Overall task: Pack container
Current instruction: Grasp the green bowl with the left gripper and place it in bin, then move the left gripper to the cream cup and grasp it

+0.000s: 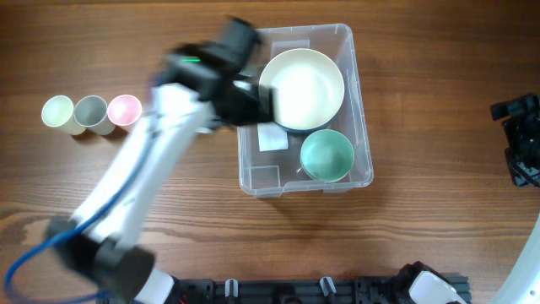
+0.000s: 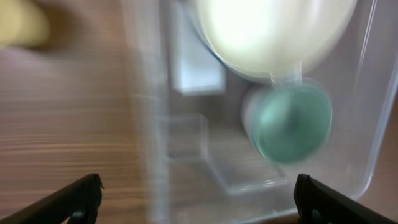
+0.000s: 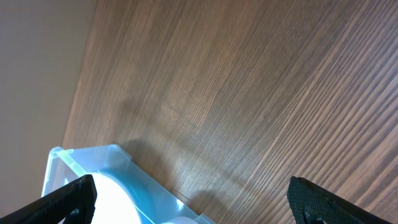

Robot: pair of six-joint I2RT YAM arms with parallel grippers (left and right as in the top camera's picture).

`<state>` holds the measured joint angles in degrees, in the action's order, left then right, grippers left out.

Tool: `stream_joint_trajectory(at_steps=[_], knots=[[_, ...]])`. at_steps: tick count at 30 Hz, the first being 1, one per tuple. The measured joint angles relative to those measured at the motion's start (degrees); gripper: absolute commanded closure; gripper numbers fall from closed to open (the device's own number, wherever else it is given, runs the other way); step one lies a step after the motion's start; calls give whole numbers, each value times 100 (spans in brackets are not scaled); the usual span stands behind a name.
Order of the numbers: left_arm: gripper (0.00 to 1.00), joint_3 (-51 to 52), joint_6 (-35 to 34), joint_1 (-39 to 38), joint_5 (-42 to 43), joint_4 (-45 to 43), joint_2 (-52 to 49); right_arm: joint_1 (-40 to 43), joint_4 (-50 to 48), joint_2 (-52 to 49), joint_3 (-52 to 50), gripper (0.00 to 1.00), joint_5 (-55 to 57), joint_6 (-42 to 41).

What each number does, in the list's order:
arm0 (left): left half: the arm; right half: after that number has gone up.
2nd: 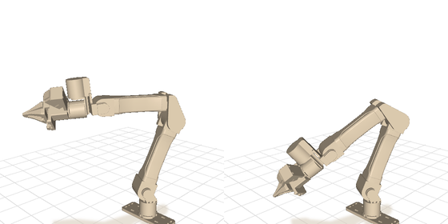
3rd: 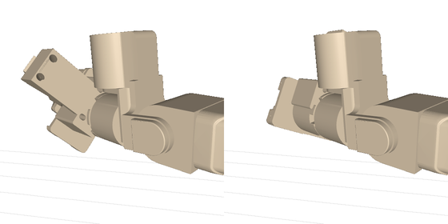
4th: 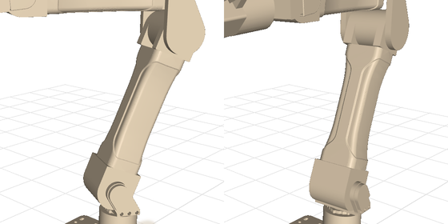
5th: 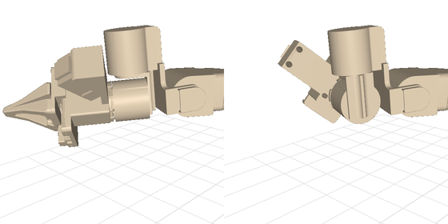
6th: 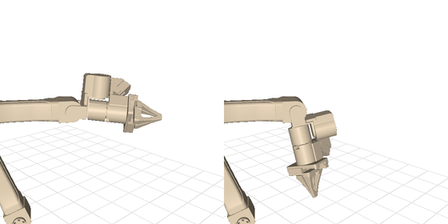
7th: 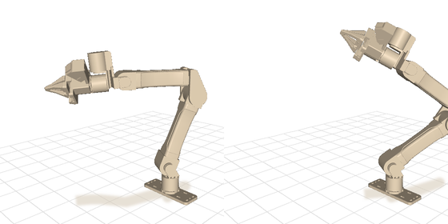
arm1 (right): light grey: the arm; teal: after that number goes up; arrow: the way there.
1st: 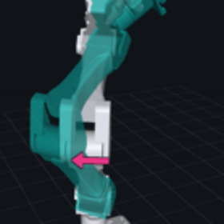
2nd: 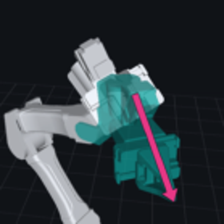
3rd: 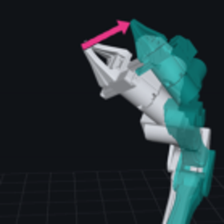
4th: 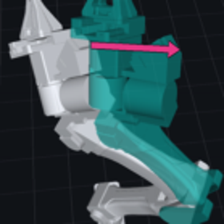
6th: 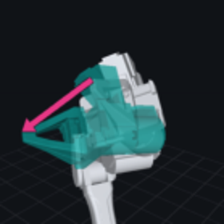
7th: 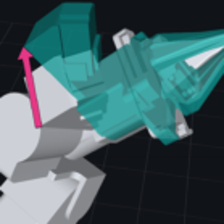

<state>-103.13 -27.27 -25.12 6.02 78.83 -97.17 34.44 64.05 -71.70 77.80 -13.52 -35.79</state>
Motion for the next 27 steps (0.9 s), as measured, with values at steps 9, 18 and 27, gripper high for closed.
stream_joint_trajectory(at_steps=[9,18,27], knots=[[11,-42,498,4625,-605,262,662,0,-2,0,0,0,0,0],[16,-22,691,6227,-83,-688,-1543,0,-4,0,0,0,0,0],[63,-15,758,6236,114,-1652,-2634,0,-7,0,0,0,0,0]])
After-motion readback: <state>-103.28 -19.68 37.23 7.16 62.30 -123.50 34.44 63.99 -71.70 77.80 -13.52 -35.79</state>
